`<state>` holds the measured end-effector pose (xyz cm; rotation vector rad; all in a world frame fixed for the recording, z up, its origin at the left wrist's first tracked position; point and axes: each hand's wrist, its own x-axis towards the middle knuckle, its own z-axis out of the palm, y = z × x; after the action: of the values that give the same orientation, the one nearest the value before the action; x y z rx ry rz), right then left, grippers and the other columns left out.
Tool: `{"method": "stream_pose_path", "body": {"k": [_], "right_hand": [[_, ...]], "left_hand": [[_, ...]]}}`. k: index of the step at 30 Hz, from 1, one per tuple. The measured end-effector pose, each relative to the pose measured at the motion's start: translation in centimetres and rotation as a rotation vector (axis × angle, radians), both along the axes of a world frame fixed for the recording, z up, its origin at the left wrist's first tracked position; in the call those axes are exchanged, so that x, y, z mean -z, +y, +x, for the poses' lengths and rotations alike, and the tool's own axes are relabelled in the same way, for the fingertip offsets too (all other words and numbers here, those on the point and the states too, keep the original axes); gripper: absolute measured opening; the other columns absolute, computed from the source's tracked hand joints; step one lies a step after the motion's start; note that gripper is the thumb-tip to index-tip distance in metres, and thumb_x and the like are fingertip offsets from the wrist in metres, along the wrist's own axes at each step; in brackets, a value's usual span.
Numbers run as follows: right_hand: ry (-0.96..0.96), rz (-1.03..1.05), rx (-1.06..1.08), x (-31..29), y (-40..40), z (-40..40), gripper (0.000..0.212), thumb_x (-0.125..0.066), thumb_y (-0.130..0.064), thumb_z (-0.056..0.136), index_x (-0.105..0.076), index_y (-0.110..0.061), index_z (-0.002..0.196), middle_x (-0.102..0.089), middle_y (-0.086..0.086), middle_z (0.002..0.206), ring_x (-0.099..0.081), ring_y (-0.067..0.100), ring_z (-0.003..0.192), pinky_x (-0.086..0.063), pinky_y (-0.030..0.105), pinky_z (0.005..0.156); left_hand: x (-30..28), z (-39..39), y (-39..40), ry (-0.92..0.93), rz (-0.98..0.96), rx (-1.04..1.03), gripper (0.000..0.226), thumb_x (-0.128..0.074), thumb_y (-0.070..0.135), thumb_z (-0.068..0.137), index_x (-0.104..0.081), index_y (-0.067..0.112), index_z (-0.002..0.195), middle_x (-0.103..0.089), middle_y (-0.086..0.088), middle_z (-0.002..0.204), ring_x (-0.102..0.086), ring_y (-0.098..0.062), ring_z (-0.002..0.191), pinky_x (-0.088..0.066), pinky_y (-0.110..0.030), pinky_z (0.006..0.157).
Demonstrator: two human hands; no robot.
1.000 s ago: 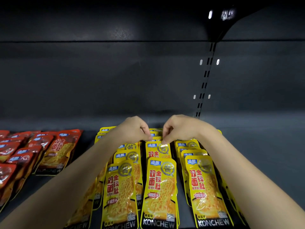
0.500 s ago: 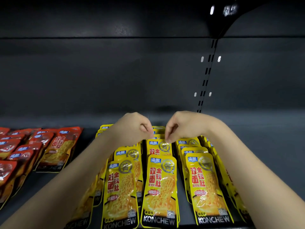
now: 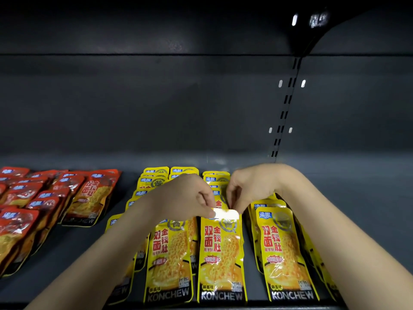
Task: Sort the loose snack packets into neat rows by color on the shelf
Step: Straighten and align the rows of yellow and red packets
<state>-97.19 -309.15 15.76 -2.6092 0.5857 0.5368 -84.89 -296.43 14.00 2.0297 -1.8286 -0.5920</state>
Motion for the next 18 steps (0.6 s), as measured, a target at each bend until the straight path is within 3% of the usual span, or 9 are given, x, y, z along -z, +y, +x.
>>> {"method": "stream_pose_path", "body": {"k": [3, 7, 9, 11, 14, 18], "right_hand": [[-0.035, 0.003, 0.012, 0.0, 0.1, 0.2, 0.012, -0.073, -0.016, 0.08, -0.071, -0.015, 0.092, -0.061, -0.012, 0.07, -0.053, -0.001, 0.063, -0.043, 0.018, 0.07], [-0.17, 0.007, 0.074, -0.2, -0.5, -0.2, 0.01, -0.074, -0.019, 0.079, -0.067, -0.025, 0.075, -0.061, -0.019, 0.061, -0.053, -0.004, 0.06, -0.043, 0.019, 0.069], [-0.213, 0.028, 0.092, -0.2, -1.0, -0.4, 0.012, -0.073, -0.018, 0.08, -0.067, -0.026, 0.074, -0.06, -0.024, 0.054, -0.053, -0.01, 0.055, -0.041, 0.013, 0.064], [-0.23, 0.052, 0.099, -0.2, -1.3, -0.5, 0.009, -0.073, -0.016, 0.08, -0.068, -0.023, 0.078, -0.062, -0.022, 0.057, -0.053, -0.011, 0.056, -0.042, 0.014, 0.067], [-0.253, 0.064, 0.104, 0.1, -1.5, -0.5, 0.01, -0.074, -0.016, 0.08, -0.069, -0.025, 0.077, -0.064, -0.015, 0.067, -0.054, -0.01, 0.058, -0.045, 0.02, 0.074], [-0.253, 0.069, 0.105, 0.1, -1.6, -0.4, 0.007, -0.074, -0.015, 0.08, -0.071, -0.021, 0.082, -0.065, -0.013, 0.071, -0.055, -0.01, 0.059, -0.046, 0.021, 0.077]], "left_hand": [[0.0, -0.1, 0.4, 0.001, -0.028, -0.005, 0.014, -0.069, 0.012, 0.083, -0.074, 0.008, 0.096, -0.056, 0.021, 0.065, -0.051, 0.018, 0.052, -0.035, -0.002, 0.051], [0.4, 0.0, 0.7, 0.027, -0.035, -0.037, 0.013, -0.067, 0.015, 0.084, -0.075, 0.016, 0.095, -0.071, 0.0, 0.076, -0.056, 0.002, 0.057, -0.043, -0.014, 0.056], [0.7, 0.0, 0.7, 0.063, -0.03, -0.077, 0.012, -0.066, 0.014, 0.085, -0.074, 0.018, 0.093, -0.067, 0.005, 0.067, -0.058, 0.002, 0.054, -0.044, -0.016, 0.052], [0.9, 0.0, 0.7, 0.146, -0.013, -0.127, 0.008, -0.066, 0.013, 0.085, -0.071, 0.018, 0.087, -0.062, 0.008, 0.058, -0.059, 0.002, 0.048, -0.041, -0.012, 0.044], [1.2, 0.0, 0.6, 0.265, 0.001, -0.174, 0.005, -0.068, 0.016, 0.084, -0.068, 0.02, 0.082, -0.068, 0.0, 0.062, -0.067, -0.008, 0.055, -0.051, -0.017, 0.053], [1.2, -0.3, 0.3, 0.288, -0.006, -0.169, 0.008, -0.069, 0.013, 0.084, -0.07, 0.02, 0.079, -0.067, 0.002, 0.061, -0.064, -0.004, 0.053, -0.055, -0.02, 0.058]]}}
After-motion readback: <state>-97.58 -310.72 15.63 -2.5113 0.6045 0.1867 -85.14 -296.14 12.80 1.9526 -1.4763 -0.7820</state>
